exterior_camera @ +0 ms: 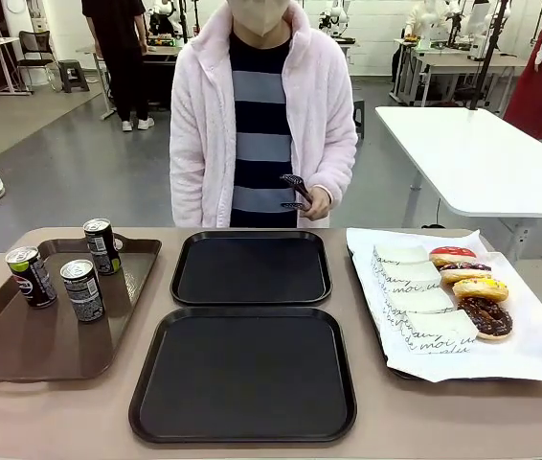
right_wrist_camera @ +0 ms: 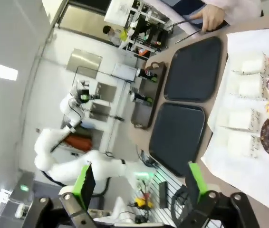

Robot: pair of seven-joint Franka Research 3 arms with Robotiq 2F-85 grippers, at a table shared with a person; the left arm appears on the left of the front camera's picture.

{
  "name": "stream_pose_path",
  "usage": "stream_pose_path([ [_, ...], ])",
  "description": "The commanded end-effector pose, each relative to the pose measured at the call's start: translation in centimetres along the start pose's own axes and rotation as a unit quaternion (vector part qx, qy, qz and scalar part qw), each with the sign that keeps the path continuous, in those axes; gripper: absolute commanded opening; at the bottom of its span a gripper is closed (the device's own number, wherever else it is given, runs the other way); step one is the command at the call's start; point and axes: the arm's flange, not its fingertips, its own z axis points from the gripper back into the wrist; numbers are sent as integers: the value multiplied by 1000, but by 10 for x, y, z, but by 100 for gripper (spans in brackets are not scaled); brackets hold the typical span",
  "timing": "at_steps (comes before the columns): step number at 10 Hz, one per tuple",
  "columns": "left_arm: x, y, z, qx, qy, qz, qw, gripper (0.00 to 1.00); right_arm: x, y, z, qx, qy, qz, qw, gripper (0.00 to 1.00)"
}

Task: Set up donuts and drinks on trays.
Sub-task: Pick up one Pepsi coke and place it on the Flat Tray.

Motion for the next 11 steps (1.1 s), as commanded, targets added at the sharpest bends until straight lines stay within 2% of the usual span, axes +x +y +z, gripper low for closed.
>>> stream_pose_path([
  [1,10,22,20,-8,-2,38,999,100,5,-14,17,-19,10,-27,999,100],
  [4,0,80,57,-28,-32,110,993,100,-14,-70,39,-51,49,-102,992,100],
  [6,-7,104,72,-30,-44,136,989,100,-31,-103,47,-35,33,-117,992,100],
  [8,-17,116,86,-22,-56,156,986,100,-40,-108,55,-23,11,-113,993,100],
  [9,-18,111,87,-15,-45,135,990,100,-39,-100,56,-33,-19,-94,995,100],
  [10,-20,119,79,-17,-51,160,986,100,-40,-114,53,-39,23,-130,990,100],
  [11,-20,119,79,-17,-51,160,986,100,-40,-114,53,-39,23,-130,990,100],
])
